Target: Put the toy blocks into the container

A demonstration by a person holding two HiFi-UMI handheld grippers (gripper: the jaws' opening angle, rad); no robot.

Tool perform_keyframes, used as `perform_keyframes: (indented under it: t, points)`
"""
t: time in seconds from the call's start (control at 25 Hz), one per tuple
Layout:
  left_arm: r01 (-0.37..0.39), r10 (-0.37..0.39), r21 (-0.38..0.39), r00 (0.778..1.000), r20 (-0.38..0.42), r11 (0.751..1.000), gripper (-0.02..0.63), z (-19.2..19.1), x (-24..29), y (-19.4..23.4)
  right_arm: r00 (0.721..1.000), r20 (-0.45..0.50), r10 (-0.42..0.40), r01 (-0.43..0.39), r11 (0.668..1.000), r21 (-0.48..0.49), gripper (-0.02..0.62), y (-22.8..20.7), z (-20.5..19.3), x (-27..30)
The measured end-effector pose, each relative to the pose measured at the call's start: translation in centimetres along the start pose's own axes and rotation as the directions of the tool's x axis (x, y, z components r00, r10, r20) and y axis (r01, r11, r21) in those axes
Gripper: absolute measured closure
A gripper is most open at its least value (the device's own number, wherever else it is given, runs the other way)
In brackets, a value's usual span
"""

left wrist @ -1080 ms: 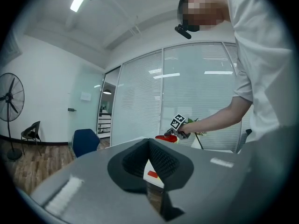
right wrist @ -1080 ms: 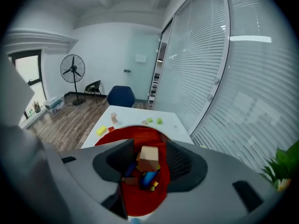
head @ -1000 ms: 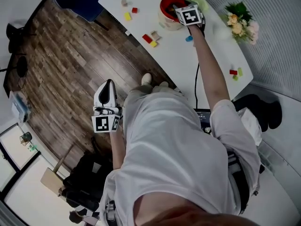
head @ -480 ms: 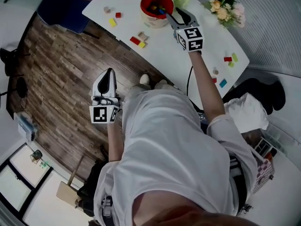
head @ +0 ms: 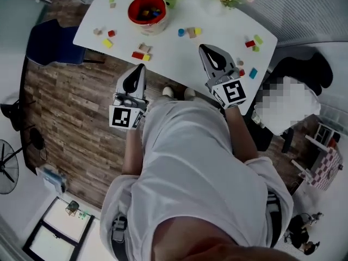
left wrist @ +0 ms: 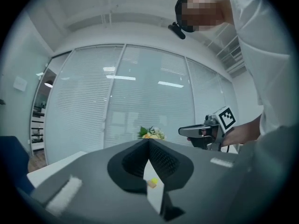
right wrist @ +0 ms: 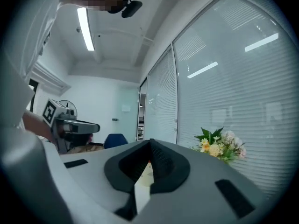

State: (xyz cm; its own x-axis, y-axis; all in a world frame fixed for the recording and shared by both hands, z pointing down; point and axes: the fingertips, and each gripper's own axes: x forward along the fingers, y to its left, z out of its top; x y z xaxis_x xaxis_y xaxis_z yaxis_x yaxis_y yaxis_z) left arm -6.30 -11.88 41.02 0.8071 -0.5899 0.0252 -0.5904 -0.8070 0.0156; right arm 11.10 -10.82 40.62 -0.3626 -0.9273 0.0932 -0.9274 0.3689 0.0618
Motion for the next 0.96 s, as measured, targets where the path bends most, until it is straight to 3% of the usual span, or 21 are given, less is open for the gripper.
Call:
perform_keyframes:
  t: [0.2,0.4,0.64,0.96]
  points:
    - [0.19,-0.19,0.017,0.981,0.032,0.982,0.612,1.8,4.4,-3.7,0.992,0.071,-0.107,0.108,0.994,-0.02,0.595,0.1,3.5,-3.8]
    - [0.302,-0.302,0.016,0.95,0.076,0.953,0.612,4.5,6.3,-6.9,0.979,0.087,-0.183,0.185,0.983,-0.017,0.595,0.0,5.1,-6.0]
    - [0.37,-0.369,0.009,0.925,0.087,0.929,0.612,4.9,6.4,-7.9,0.971,0.084,-0.222,0.225,0.974,-0.025,0.595,1.1,5.8,-7.3]
    - [0.359,-0.359,0.02,0.93,0.083,0.933,0.612,4.3,4.3,-6.9,0.973,0.088,-0.213,0.216,0.976,-0.022,0.595,2.9,6.3,-7.4]
